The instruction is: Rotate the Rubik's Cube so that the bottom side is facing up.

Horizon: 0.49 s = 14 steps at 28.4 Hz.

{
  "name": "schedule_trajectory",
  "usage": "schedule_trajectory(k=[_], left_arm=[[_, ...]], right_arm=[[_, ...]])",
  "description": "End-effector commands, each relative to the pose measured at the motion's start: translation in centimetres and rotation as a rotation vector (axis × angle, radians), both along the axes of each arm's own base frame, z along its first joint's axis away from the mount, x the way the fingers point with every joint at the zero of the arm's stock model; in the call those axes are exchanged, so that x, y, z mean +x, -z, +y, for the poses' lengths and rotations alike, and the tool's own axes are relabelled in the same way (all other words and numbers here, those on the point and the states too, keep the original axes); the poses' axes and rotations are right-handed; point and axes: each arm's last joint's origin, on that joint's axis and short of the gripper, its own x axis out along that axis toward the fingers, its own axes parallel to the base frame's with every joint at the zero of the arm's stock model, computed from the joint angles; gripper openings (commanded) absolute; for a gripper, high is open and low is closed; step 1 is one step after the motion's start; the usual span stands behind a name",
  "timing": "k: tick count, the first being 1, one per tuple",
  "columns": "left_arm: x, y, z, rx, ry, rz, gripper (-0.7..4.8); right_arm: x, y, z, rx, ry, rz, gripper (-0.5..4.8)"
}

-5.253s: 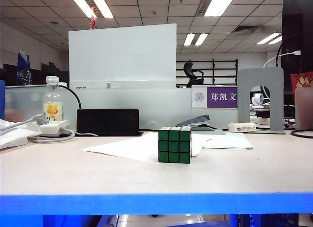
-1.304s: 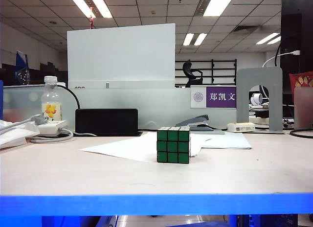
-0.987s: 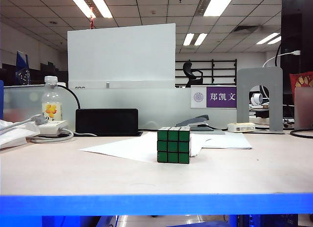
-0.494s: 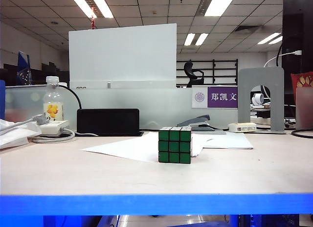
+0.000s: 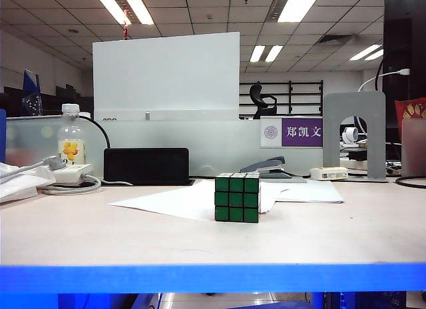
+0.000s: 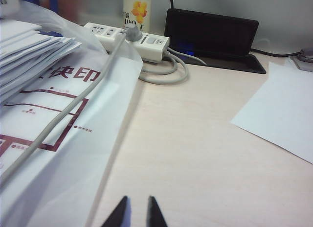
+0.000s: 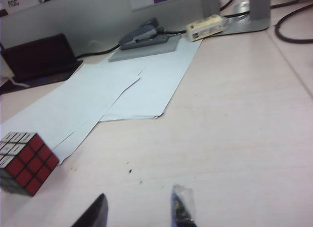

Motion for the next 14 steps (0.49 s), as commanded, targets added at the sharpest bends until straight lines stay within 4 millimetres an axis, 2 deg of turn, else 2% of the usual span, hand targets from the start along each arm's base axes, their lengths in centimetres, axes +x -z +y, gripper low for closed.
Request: schedule_trajectory(k=[1,9,14], left_arm=[[0.0,0.2,0.0,-0.002,0.002,0.016,0.57],[0.0,0.2,0.0,-0.002,0.002,0.016,0.57],[0.0,0.2,0.0,-0.002,0.002,0.016,0.57]], right_arm=[[-0.1,-0.1,-0.6,0.006,0.057,-0.036,1.71],[-0.7,-1.1,-2.7,-0.002,0.276,-0.152,1.71],[-0.8,-1.1,-3.1,-0.005,0.318,-0.154,1.71]])
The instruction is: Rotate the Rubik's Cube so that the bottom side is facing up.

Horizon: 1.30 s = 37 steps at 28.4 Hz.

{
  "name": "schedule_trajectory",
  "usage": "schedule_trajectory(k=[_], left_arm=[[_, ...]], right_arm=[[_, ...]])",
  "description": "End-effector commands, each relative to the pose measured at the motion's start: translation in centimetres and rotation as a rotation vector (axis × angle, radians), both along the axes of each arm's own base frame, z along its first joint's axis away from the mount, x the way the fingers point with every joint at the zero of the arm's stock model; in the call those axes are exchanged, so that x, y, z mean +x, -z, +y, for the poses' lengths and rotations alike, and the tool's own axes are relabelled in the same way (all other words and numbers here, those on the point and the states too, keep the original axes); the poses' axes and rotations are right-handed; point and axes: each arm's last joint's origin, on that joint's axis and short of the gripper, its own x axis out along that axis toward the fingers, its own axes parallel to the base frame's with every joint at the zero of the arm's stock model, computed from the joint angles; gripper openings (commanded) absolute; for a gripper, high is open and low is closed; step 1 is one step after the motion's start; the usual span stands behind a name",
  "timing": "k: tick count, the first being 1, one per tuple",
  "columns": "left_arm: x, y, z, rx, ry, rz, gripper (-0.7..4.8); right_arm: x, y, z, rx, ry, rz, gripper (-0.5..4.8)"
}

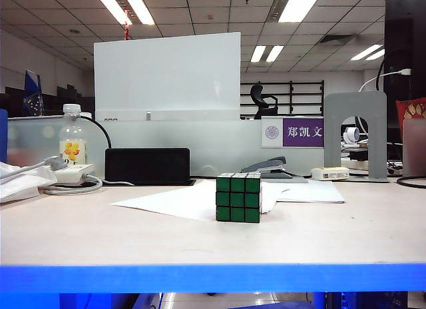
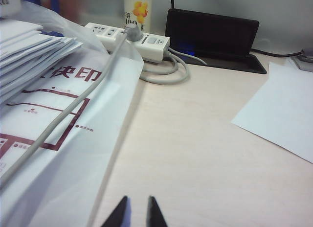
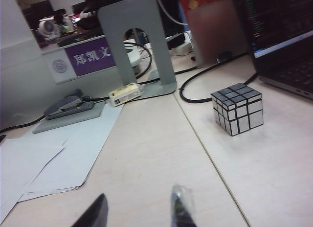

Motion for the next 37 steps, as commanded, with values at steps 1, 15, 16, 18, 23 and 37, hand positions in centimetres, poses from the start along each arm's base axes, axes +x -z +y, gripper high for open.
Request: schedule_trajectory(k=[1,15,16,18,23,37], left_arm=[[0.0,0.2,0.0,-0.002,0.002,0.016,0.57],[0.0,0.2,0.0,-0.002,0.002,0.016,0.57],[0.0,0.2,0.0,-0.002,0.002,0.016,0.57],[0.0,0.2,0.0,-0.002,0.002,0.016,0.57],[0.0,0.2,0.0,-0.002,0.002,0.016,0.57],[0.0,0.2,0.0,-0.002,0.003,0.016,0.57]], right_arm=[[0.0,0.1,0.0,0.000,0.001,-0.010,1.71],[0.1,0.5,0.6,-0.044,-0.057,0.040,1.71],[0.1,0.7,0.6,-0.051,-0.060,0.056,1.71],[0.1,1.1,0.6,-0.097,-0.065,0.108,1.71],[0.1,1.7,0.7,-0.236,-0.095,0.181,1.71],[0.1,1.7,0.7,-0.274,-0.117,0.185,1.71]])
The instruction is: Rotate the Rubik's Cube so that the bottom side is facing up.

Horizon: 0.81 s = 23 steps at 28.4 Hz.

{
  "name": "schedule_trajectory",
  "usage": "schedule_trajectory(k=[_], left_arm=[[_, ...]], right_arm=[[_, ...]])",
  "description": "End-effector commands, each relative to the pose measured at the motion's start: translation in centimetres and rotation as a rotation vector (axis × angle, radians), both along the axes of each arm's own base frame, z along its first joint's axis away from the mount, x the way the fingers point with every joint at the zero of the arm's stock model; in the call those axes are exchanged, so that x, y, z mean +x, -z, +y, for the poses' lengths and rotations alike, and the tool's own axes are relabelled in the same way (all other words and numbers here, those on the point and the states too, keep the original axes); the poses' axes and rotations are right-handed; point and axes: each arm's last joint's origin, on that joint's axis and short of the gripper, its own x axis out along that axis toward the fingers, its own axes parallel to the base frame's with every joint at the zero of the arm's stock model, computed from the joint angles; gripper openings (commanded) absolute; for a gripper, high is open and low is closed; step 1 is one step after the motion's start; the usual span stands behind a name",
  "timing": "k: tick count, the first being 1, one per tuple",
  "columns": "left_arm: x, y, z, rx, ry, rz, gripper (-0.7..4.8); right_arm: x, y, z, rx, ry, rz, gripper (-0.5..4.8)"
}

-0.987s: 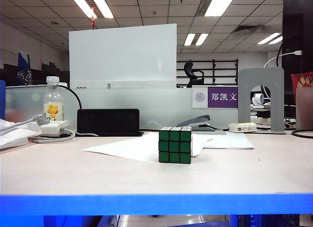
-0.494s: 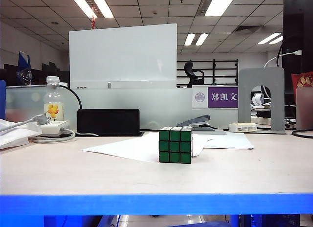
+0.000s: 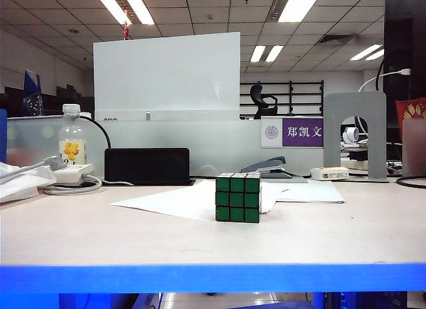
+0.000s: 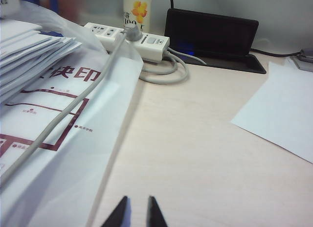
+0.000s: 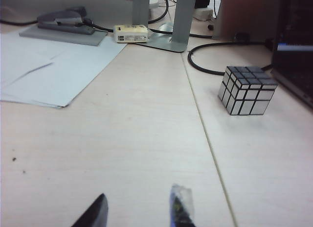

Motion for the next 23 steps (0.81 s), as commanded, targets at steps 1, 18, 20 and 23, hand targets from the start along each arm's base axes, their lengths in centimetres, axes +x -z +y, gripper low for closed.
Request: schedule_trajectory(k=[1,18,20,23], left_arm=[[-0.03,0.15,0.00,-0.002,0.003,0.016,0.57],[-0.03,0.15,0.00,-0.002,0.003,0.016,0.57],[-0.03,0.15,0.00,-0.002,0.003,0.016,0.57],[-0.03,0.15,0.00,-0.002,0.003,0.016,0.57]], right_arm=[[0.06,0.17,0.08,0.084,-0.014,-0.010,1.71],[0.07,0.07,0.20,0.115,-0.054,-0.021,1.71],[0.07,0.07,0.20,0.115,-0.054,-0.021,1.71],[0.07,0.07,0.20,0.115,-0.054,-0.021,1.71]])
